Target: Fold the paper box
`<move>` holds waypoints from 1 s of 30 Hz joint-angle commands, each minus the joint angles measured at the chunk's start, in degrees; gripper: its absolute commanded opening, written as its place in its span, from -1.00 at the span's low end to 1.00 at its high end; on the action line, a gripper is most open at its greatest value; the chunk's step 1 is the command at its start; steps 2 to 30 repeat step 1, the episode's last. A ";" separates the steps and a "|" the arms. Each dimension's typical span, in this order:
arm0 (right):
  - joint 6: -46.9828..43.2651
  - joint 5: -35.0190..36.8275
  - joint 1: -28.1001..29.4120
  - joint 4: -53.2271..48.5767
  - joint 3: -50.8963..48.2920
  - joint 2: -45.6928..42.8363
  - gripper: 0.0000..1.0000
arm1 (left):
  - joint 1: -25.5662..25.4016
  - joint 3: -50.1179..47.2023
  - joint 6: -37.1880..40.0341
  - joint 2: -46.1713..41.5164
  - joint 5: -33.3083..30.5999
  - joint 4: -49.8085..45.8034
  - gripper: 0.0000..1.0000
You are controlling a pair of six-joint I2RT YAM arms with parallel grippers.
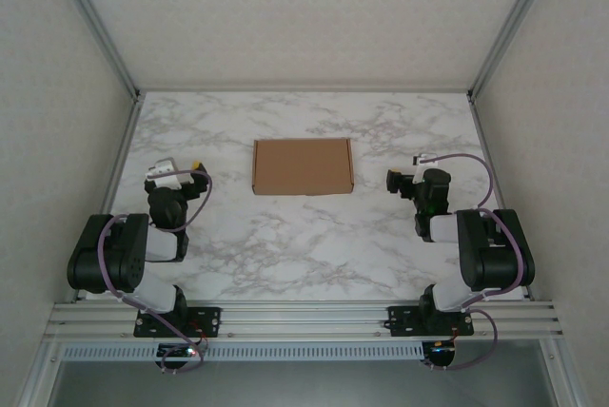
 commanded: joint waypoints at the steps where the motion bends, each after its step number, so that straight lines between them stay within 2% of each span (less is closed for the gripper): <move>1: -0.44 0.22 0.01 0.56 0.29 -0.16 0.98 | -0.23 0.43 1.01 0.01 0.45 0.90 0.99; 30: -0.44 0.22 0.01 0.56 0.29 -0.16 0.98 | -0.23 0.43 1.01 0.01 0.45 0.90 0.99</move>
